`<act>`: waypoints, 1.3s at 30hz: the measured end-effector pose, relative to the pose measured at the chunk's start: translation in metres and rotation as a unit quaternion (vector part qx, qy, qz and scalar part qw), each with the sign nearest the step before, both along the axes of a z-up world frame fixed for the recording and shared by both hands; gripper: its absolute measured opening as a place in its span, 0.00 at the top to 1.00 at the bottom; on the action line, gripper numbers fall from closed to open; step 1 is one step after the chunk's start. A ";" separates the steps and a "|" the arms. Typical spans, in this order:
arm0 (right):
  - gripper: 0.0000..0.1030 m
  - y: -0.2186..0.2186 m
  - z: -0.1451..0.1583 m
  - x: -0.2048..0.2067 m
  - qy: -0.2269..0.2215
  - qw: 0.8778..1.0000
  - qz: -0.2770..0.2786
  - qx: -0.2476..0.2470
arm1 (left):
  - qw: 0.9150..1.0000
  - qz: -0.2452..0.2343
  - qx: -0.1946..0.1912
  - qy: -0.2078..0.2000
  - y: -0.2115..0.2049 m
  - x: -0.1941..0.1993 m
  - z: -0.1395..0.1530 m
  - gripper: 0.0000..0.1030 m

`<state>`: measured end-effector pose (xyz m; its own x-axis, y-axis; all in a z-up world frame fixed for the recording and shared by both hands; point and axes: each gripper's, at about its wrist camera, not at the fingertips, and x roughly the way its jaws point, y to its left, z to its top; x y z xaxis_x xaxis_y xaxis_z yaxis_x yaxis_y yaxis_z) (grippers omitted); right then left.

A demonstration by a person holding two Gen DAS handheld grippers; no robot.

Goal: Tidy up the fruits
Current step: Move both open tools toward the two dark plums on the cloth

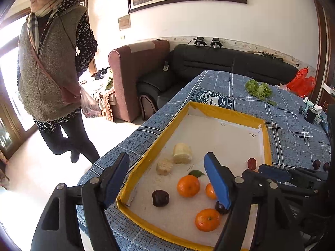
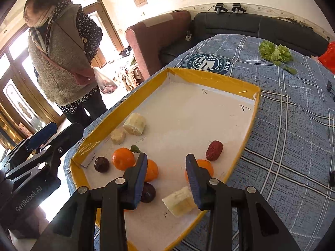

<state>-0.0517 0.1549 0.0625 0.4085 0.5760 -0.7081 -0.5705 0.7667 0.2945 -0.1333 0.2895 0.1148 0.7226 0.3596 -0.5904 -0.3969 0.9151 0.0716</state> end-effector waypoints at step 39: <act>0.52 -0.148 0.007 -0.038 -0.002 0.993 -0.105 0.062 | 0.994 -0.074 0.078 -0.022 -0.115 -0.035 0.038 0.15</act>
<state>-0.0900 0.0071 0.0700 0.5306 0.5609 -0.6355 -0.4038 0.8265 0.3923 -0.1680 0.1750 0.1529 0.7979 0.3324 -0.5029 -0.2649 0.9427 0.2029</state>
